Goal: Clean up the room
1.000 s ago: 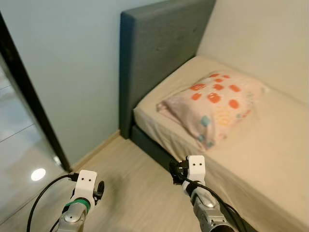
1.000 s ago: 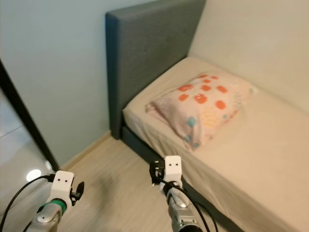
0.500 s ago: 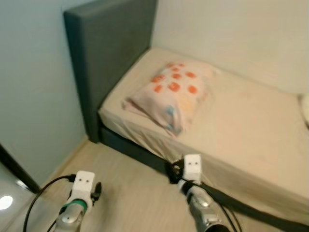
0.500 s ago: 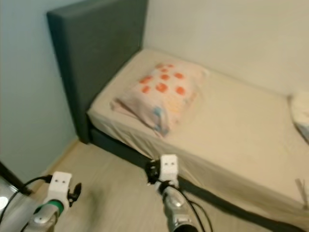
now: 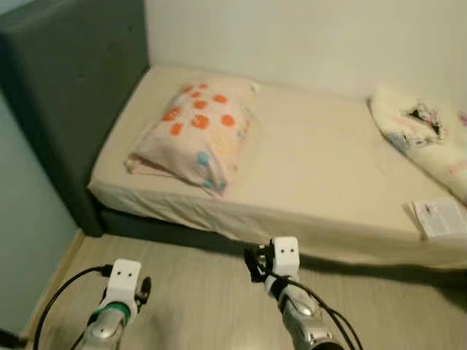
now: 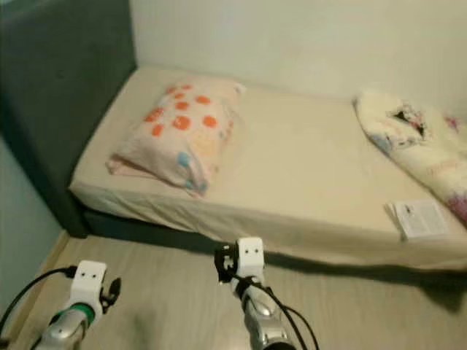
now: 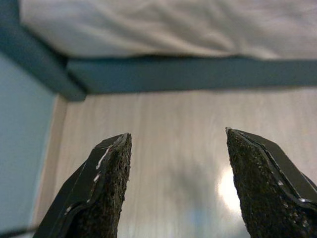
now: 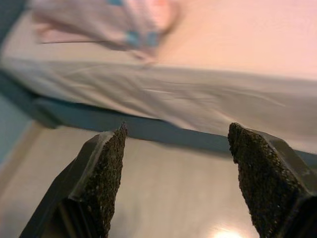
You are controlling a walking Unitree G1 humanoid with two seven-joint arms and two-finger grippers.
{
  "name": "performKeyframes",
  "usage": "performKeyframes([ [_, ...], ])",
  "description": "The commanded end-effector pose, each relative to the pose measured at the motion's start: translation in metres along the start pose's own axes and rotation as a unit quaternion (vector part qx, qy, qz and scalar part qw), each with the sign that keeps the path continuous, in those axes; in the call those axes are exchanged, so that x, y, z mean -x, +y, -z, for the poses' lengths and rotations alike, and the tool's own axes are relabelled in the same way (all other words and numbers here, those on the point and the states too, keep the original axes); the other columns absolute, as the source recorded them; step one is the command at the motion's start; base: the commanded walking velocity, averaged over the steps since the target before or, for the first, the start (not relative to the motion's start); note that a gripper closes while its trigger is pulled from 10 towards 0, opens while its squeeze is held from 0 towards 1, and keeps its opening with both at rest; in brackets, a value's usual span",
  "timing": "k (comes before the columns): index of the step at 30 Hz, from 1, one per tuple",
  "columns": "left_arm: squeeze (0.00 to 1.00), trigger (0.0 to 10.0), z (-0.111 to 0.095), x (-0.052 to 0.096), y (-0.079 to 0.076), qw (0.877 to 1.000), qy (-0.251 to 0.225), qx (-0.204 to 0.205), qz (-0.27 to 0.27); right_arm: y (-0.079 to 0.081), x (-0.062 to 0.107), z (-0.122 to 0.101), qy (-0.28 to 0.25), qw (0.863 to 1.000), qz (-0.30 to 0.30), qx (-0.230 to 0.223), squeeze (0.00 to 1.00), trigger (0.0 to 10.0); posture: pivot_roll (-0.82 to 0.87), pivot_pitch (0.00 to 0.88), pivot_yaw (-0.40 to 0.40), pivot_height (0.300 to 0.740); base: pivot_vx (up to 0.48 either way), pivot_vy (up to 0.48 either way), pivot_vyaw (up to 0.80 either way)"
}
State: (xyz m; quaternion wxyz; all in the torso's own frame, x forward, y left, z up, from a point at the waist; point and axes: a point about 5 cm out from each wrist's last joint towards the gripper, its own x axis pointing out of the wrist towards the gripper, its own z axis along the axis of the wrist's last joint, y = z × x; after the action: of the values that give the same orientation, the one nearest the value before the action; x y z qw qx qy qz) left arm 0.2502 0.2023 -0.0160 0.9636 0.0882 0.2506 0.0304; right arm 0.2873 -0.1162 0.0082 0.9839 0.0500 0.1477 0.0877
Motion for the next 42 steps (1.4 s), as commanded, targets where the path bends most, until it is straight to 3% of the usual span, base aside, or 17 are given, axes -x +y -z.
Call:
performKeyframes([
  [1,0.00,10.0,0.0075,0.0022,-0.0062,1.000,0.014,0.000,0.009,-0.0026,0.0023,0.0049,0.009,1.000,0.007,-0.003,0.00,10.0,0.11,0.026,-0.018,0.740,0.000,0.000,-0.79],
  [42,0.00,10.0,0.0086,0.0016,-0.0075,1.000,0.014,-0.008,0.015,-0.0048,0.0020,0.0042,0.010,1.000,0.010,0.003,0.00,10.0,0.11,0.017,-0.021,0.740,0.000,0.000,-0.79],
])
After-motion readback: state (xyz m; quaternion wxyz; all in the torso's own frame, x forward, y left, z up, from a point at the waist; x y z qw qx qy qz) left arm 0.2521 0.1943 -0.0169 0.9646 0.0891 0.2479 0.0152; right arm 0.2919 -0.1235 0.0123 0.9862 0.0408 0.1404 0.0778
